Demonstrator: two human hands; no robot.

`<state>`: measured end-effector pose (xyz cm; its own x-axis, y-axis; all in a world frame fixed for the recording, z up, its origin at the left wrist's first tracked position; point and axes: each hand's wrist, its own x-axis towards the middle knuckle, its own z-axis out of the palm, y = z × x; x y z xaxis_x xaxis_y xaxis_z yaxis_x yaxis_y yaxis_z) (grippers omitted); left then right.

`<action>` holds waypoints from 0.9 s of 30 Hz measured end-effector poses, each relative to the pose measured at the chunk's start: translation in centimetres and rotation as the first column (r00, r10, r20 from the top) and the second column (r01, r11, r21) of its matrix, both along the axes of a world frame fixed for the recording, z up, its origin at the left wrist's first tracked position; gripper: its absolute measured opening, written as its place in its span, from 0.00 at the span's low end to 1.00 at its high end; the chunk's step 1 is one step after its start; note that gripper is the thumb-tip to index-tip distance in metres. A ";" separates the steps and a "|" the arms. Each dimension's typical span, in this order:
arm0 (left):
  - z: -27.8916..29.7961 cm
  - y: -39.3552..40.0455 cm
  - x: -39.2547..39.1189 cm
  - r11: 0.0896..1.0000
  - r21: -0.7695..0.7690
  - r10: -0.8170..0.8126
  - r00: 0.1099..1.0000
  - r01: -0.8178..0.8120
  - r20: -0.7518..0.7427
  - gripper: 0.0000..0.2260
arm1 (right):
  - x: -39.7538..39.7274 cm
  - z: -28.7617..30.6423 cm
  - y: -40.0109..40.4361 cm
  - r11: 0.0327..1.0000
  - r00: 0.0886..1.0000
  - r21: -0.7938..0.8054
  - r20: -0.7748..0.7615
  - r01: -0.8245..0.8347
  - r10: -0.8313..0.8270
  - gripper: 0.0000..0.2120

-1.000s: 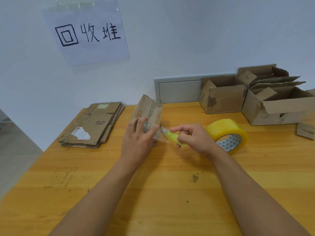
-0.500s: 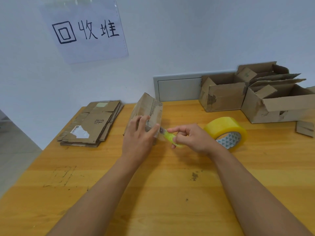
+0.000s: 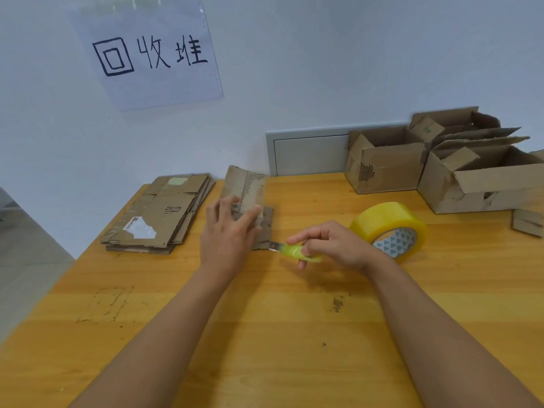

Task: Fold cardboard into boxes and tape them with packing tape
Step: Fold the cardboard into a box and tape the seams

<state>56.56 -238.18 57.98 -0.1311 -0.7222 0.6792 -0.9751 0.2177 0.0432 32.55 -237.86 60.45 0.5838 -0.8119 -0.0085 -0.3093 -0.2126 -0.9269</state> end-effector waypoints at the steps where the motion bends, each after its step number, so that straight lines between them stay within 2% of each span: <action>1: 0.1 0.1 0.1 1.000 0.016 0.014 0.999 -0.013 -0.032 0.16 | 0.1 -0.1 0.0 1.000 1.000 0.005 0.004 -0.001 0.001 0.17; 4: 0.1 0.4 0.5 0.996 0.064 0.070 0.992 -0.064 -0.102 0.16 | 0.6 -0.2 -0.1 1.000 1.000 0.031 0.011 0.004 -0.004 0.18; 10: -0.2 0.8 1.6 0.987 0.136 0.105 0.983 -0.084 -0.151 0.18 | 3.0 -0.9 1.0 0.991 0.981 0.076 -0.153 -0.107 0.117 0.17; 19: 0.6 1.4 2.5 0.967 0.253 0.061 0.987 -0.022 -0.148 0.21 | 5.6 -1.5 5.5 0.940 0.944 0.192 -0.122 -0.282 0.308 0.17; 22: 0.6 1.8 3.0 0.973 0.230 0.017 0.992 0.013 -0.127 0.21 | 4.9 -1.9 6.8 0.933 0.913 0.167 -0.210 -0.320 0.351 0.18; 25: 0.5 2.0 3.6 0.989 0.146 -0.017 0.994 0.033 -0.108 0.18 | 3.7 -1.9 7.6 0.941 0.893 0.149 -0.299 -0.304 0.336 0.11; 27: 0.3 2.1 3.7 0.993 0.107 -0.032 0.994 0.044 -0.106 0.16 | 2.9 -1.9 7.9 0.954 0.867 0.048 -0.407 -0.295 0.288 0.07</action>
<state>60.25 -236.04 58.31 -0.0928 -0.7882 0.6084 -0.9552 0.2429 0.1689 35.48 -229.99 58.58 0.7420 -0.6071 -0.2844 -0.5782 -0.3647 -0.7298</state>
